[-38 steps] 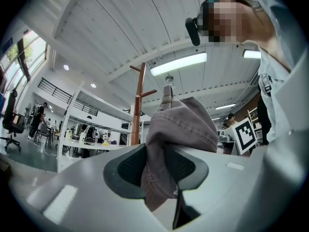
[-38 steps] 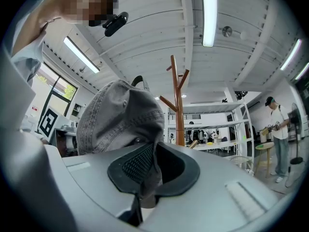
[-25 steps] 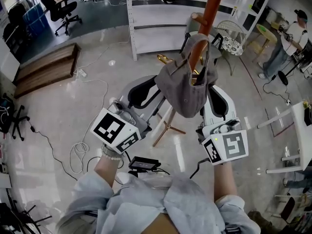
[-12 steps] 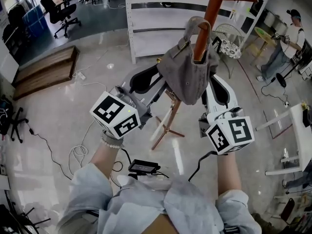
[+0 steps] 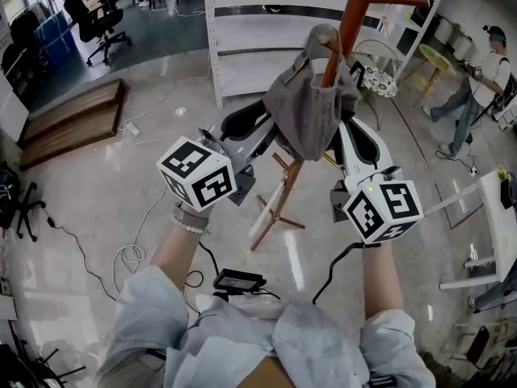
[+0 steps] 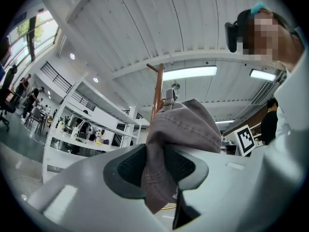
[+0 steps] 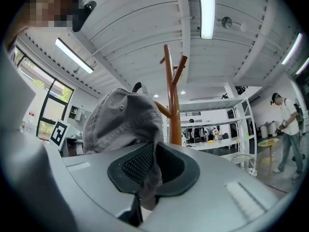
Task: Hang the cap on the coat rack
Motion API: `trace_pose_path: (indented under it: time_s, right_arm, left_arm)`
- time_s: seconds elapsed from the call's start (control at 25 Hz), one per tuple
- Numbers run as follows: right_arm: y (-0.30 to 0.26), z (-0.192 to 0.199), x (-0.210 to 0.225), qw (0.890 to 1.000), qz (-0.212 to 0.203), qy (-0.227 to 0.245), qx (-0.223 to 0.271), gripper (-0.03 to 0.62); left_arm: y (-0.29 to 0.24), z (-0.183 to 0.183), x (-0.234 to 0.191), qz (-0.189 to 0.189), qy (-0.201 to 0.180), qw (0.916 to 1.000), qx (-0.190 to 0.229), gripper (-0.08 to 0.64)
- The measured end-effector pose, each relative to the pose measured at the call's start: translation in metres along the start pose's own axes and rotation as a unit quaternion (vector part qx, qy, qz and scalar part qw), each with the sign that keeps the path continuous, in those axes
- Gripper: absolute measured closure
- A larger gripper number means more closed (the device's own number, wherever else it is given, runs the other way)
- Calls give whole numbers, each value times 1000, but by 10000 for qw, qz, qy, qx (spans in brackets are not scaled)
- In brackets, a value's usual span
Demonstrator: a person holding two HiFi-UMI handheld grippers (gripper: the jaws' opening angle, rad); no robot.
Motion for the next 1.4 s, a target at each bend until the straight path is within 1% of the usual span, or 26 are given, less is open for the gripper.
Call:
trace_pose_path:
  time_s: [0.28,0.48,0.8,1.0,1.12,1.28,1.4]
  right_arm:
    - [-2,6,6,9998,158,-120,-74,561]
    - [-5,14,11,9995,237,-168,-141,561]
    - [-2,22,19,9986,419,-159,-281,561]
    - [1,31,22,9980,521,-191,-303,563]
    - [0,37,23,9979,523,-193,-344,563]
    - [-1,45,27,9972,611,-121,-425,562]
    - [-2,49,28,9968,680,-46,-413,563]
  left_arm:
    - [-11,9,-12,89,266,9996,-48,436]
    - [-20,19,-20,64,309,9995,-102,436]
    - [-30,34,-24,112,482,9985,-231,436]
    - [-33,44,-26,153,523,9979,-337,436]
    - [-35,47,-30,135,468,9981,-389,437]
    - [-39,53,-33,117,459,9979,-446,436]
    - [-39,57,-35,117,485,9979,-405,436]
Point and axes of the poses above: the fingertips, and each gripper's own axes: y backward along the fingers, x to its right, z out of its underside, the point moved 9 cm from there along y, backward along the fingers, and after that the axes turned 4 degrees about x, right-handed, at the moved point
